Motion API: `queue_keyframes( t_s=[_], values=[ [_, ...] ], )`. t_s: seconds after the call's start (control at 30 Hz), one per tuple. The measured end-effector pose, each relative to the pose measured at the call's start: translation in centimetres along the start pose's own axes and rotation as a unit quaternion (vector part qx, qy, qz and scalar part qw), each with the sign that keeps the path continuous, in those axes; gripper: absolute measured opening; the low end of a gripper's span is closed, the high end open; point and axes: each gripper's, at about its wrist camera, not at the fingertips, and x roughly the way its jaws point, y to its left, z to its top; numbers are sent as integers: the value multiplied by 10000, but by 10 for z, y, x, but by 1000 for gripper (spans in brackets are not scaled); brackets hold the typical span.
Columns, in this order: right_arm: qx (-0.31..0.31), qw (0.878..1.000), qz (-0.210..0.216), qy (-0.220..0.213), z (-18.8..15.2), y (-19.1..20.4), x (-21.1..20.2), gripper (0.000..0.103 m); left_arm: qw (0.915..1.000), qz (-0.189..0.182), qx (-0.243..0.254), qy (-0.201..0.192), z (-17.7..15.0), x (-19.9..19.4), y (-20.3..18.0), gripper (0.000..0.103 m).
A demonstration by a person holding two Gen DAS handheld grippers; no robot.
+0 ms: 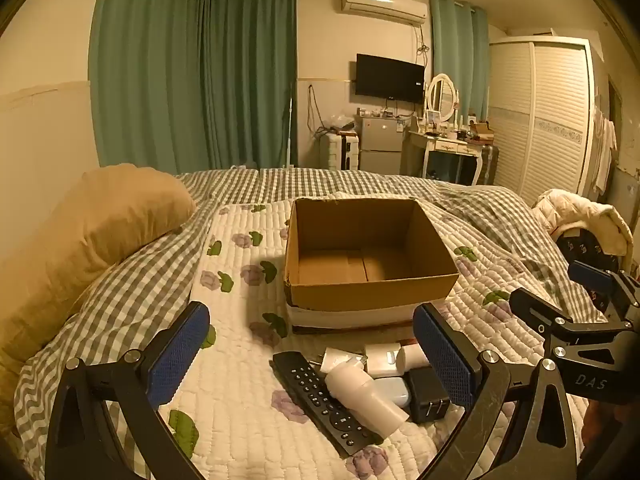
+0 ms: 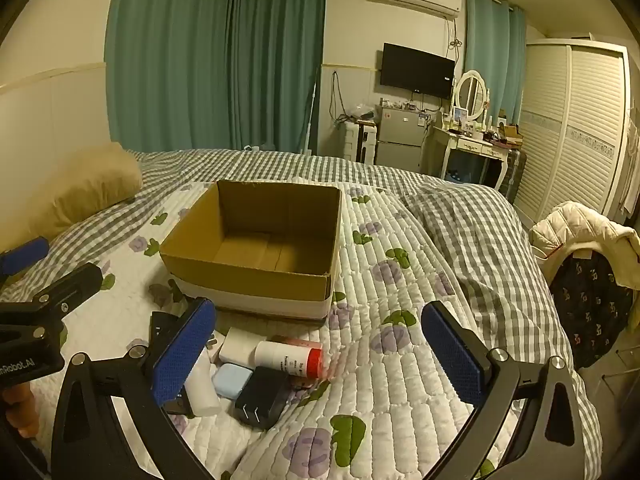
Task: Organize rigid objects
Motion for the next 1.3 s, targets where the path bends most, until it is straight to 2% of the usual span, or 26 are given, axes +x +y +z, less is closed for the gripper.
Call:
queue_keyframes(
  t_s=[0.1,0.17,0.93,1.3],
  values=[
    [-13,10000,-9,11,-1,0,1,103,10000,43,52,5,-3,-2,-6,103],
    [-16,10000,-15,8,-1,0,1,103,9997,-89,-122,188,0,5,4,103],
    [-6,10000,-54,57,-5,-3,4,103,9999,-10,-41,111,1,5,2,103],
    [-18,9999,-58,93,-8,-2,6,103,9997,-23,-118,206,-3,9,6,103]
  ],
)
